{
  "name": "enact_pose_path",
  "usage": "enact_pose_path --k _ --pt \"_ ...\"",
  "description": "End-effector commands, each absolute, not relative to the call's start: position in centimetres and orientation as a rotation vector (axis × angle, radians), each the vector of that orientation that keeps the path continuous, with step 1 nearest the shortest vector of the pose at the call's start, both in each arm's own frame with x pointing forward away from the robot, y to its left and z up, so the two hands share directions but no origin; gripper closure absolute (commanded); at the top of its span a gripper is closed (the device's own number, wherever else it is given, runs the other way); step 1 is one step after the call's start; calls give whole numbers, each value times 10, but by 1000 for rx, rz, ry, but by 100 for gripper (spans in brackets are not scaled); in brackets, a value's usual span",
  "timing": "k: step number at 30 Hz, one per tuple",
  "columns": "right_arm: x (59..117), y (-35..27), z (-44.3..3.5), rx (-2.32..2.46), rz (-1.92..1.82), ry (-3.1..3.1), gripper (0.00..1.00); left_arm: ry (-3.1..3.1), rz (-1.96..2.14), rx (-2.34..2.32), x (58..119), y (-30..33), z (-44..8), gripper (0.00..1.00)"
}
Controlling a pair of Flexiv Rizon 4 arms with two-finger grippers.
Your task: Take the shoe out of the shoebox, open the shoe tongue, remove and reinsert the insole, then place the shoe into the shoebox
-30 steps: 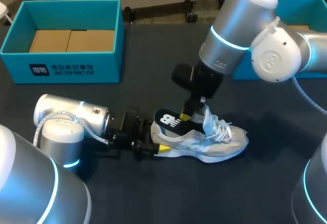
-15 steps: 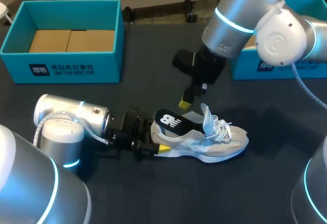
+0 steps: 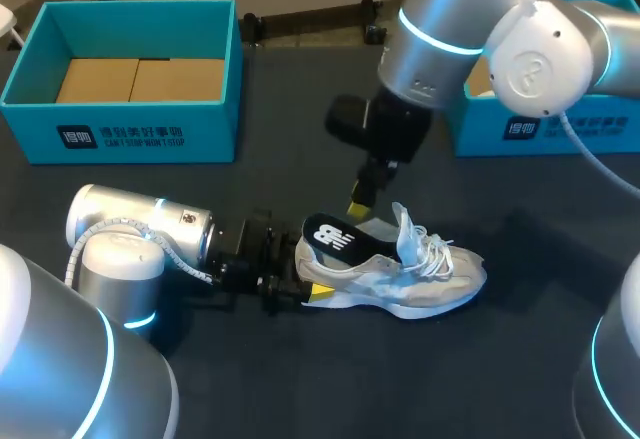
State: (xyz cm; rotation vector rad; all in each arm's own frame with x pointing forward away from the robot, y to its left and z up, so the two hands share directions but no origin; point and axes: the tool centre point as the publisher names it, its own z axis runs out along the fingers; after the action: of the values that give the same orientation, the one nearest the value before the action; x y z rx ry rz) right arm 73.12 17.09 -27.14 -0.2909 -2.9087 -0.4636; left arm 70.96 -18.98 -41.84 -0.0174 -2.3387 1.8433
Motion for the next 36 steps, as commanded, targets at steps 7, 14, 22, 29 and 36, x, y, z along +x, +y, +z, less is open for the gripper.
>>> enact_pose_path --k 7,14,22,29,36 --pt "748 176 -310 -262 -484 -2777 52 -2340 1843 -16 710 -190 -422 100" --pt "752 181 -324 -257 -487 -2690 54 -2340 1843 -16 710 -190 -422 100" --pt "749 185 -331 -239 -441 -2646 53 -2340 1843 -16 710 -190 -422 100" --pt "740 180 -335 -259 -452 -2625 55 -2340 1843 -16 710 -190 -422 100" --pt "728 174 -340 -278 -480 -2600 62 -2340 1843 -16 710 -190 -422 100"
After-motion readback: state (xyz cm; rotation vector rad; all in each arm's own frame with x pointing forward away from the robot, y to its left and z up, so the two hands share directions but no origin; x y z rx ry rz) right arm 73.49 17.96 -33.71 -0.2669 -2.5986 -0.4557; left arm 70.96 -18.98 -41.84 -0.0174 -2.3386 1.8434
